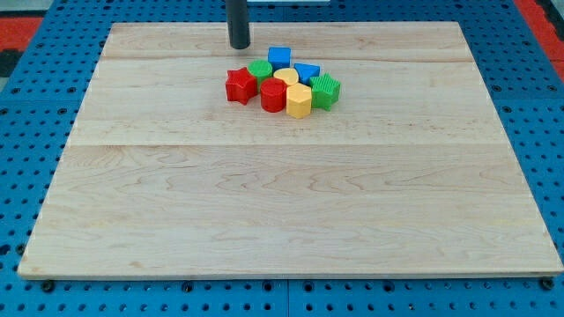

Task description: Separate the green star from the blue triangle

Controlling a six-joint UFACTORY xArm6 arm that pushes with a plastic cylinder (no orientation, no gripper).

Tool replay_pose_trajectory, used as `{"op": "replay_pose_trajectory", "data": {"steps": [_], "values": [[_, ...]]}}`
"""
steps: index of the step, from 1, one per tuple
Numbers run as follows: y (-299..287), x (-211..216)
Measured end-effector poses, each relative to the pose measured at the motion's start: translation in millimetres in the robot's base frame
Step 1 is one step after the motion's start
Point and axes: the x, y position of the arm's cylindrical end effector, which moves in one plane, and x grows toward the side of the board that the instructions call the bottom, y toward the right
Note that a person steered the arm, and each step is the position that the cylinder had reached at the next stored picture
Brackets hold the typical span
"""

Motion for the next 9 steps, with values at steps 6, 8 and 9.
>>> {"op": "replay_pose_trajectory", "data": {"steps": [6, 8, 9], "values": [[96.1, 91.2], [132.6, 90.3], [152.9, 88.5]]}}
